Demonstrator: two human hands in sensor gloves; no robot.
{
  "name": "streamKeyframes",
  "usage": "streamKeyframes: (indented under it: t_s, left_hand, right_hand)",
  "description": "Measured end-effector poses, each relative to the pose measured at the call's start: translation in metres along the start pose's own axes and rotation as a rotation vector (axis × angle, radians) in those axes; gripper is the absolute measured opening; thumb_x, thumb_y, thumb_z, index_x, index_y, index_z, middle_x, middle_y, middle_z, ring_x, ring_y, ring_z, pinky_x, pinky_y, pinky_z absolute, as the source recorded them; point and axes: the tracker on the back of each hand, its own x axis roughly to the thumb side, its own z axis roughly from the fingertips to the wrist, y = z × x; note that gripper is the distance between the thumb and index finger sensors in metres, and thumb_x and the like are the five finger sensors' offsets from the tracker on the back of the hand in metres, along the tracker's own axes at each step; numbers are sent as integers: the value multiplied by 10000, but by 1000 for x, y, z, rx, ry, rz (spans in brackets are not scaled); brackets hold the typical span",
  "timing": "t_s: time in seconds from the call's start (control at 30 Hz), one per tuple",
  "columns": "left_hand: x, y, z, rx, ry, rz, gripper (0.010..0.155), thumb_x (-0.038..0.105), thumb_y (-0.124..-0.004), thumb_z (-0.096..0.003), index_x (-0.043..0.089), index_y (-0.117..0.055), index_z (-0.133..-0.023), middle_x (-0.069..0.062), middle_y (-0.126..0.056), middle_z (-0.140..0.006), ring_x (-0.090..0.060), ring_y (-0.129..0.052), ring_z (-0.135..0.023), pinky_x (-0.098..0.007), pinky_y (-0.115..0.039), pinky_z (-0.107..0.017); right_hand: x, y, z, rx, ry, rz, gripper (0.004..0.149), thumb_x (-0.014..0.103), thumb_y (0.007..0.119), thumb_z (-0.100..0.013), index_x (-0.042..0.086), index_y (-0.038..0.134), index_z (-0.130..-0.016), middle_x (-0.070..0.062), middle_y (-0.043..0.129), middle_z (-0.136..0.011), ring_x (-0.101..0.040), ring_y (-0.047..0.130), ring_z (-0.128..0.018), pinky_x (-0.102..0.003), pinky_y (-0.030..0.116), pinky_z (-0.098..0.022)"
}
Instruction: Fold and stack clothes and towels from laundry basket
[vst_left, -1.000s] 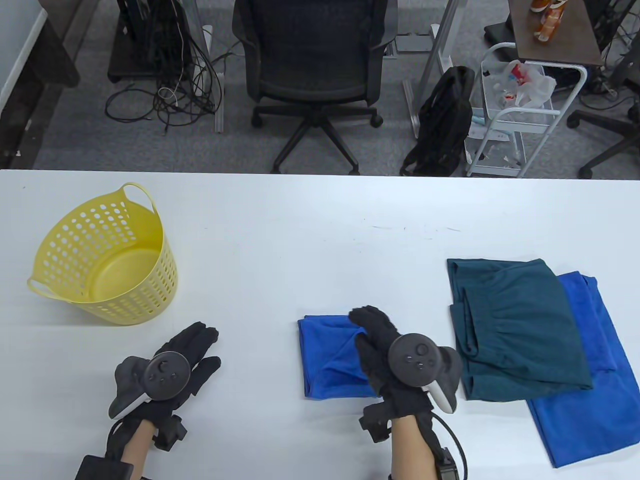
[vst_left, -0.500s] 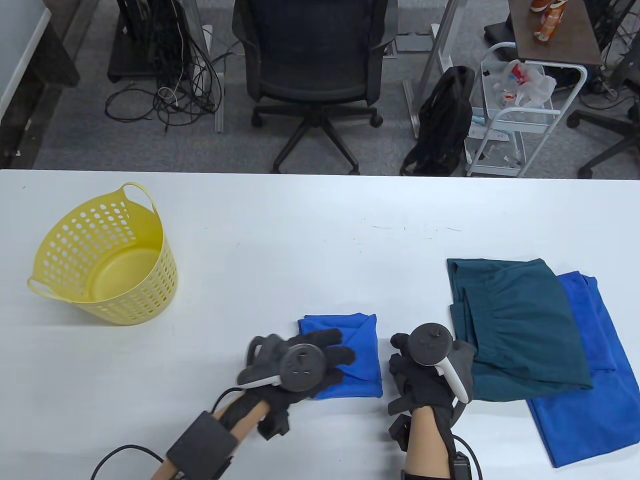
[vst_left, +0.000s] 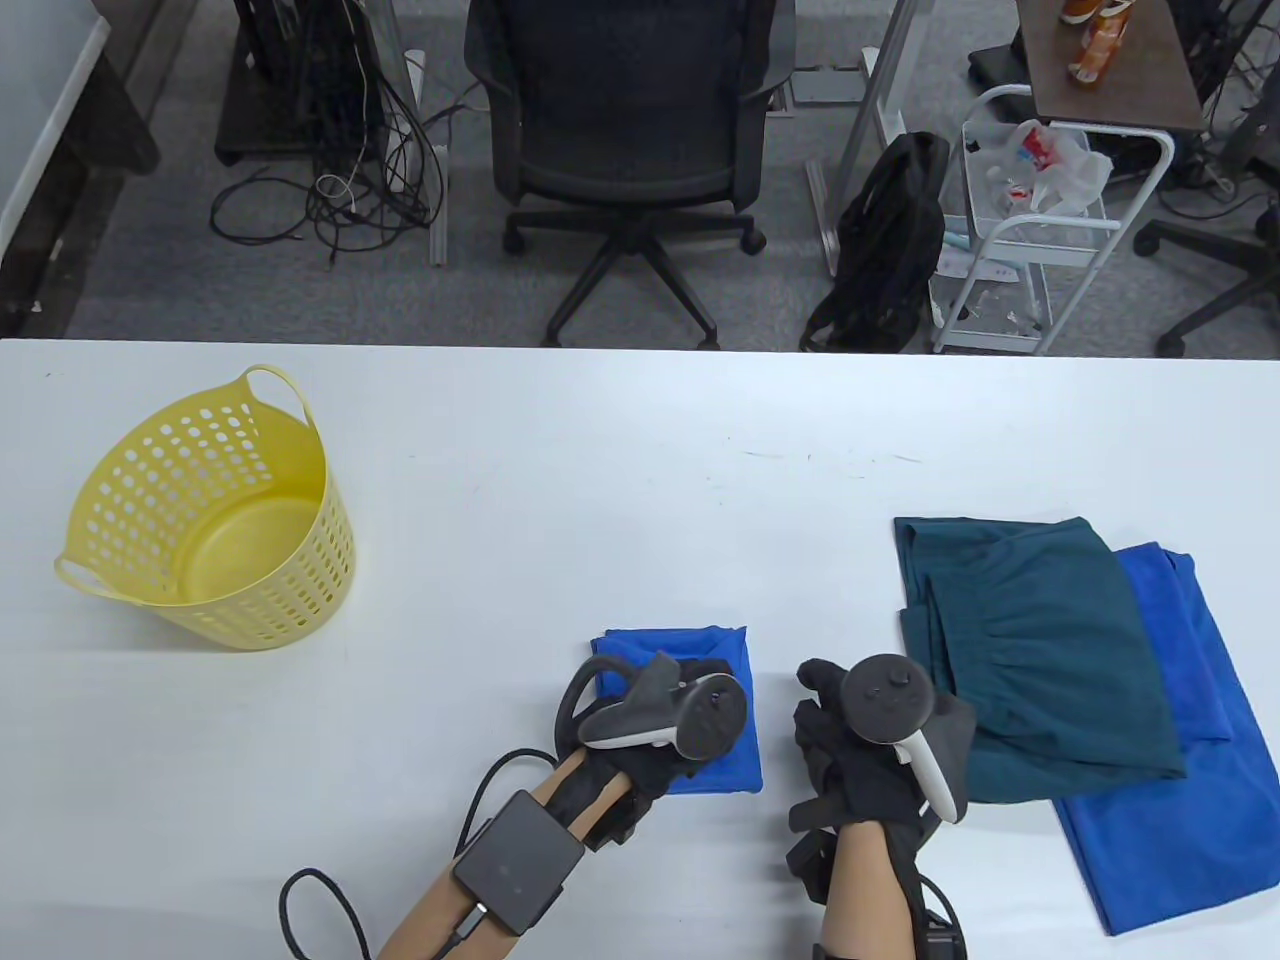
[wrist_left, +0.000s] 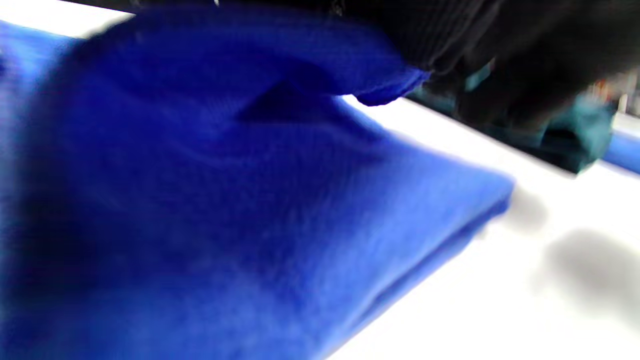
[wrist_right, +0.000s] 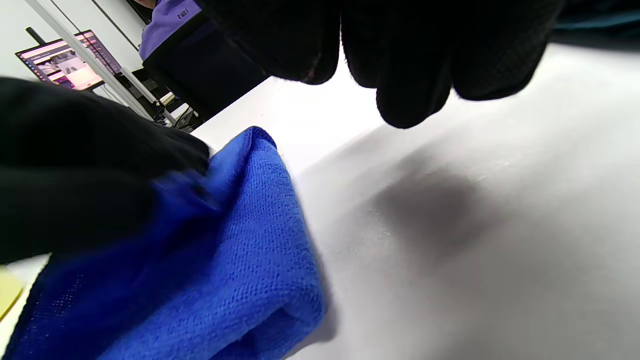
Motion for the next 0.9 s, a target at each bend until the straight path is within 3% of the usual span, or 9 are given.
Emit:
streamKeyframes:
  t_s: [0.13,0.23,0.37,0.43,0.5,0.57,0.6,0.73,0.9]
  left_hand:
    - [-59,17,27,130,201,306,468,437,-766,-593,204,-771,-999,-180,-617,-1213,-449,-705,-1064,-637,-659,-723]
    - [-88,6,30,126,382,276,467,432,-757,-608,179,-772,-1000,-228,-601,-1208,-494,-688,-1049,-650,-647,-713]
    - [-101,-14,15,26,484,58,456,460,-728,-605,235,-755,-1000,-220,-566,-1221,-478,-629,-1073,-645,-649,-712]
    - [-102,-11,10,20,473,85,561,458,-771,-586,201,-684,-1076,-245,-548,-1228,-497,-623,-1076,-656,-642,-716]
    - [-104,-13,2,-168,462,122,845,452,-787,-590,109,-375,-1243,-281,-317,-1267,-528,-405,-1125,-706,-527,-740]
    - [-105,-13,-4,-311,449,81,811,461,-710,-622,172,-276,-1243,-283,-132,-1252,-542,-228,-1115,-732,-422,-744]
    - [-104,-11,-5,-217,442,83,747,443,-746,-606,242,-385,-1229,-300,-202,-1257,-561,-287,-1112,-734,-454,-741]
    - [-108,-8,-6,-178,348,151,502,444,-774,-579,338,-666,-1058,-263,-344,-1260,-572,-343,-1104,-737,-467,-734]
    - [-96,46,-4,2,100,904,678,497,-607,-646,107,-459,-1180,-304,-289,-1260,-578,-390,-1117,-711,-504,-748]
  right_hand:
    - [12,11,-7,18,-40,17,513,213,688,-665,-2,592,-1121,-354,560,-1122,-512,759,-883,-663,681,-619]
    - [23,30,-20,27,-22,97,600,315,676,-681,-44,542,-1143,-382,522,-1126,-536,719,-904,-672,662,-627]
    - [32,53,-29,-15,64,254,733,376,722,-659,-136,501,-1135,-441,476,-1095,-512,653,-872,-657,653,-623]
    - [35,58,-31,19,61,255,674,353,776,-633,-117,609,-1087,-460,449,-1092,-542,619,-871,-680,622,-629]
    - [37,60,-32,27,48,237,554,297,800,-619,-69,698,-1021,-460,425,-1096,-575,575,-878,-714,574,-635]
    - [38,60,-29,4,-9,212,435,237,781,-611,-7,727,-966,-413,492,-1102,-604,563,-897,-733,559,-639]
    - [39,58,-27,-16,-47,183,420,216,754,-611,15,691,-975,-415,535,-1094,-624,584,-904,-742,578,-633]
    - [35,36,-20,4,-145,-96,421,162,670,-625,14,568,-1006,-288,775,-952,-323,931,-683,-547,828,-526]
    - [5,-72,1,-234,-95,-268,443,157,628,-646,-10,528,-1043,-288,778,-895,-223,929,-495,-419,853,-400]
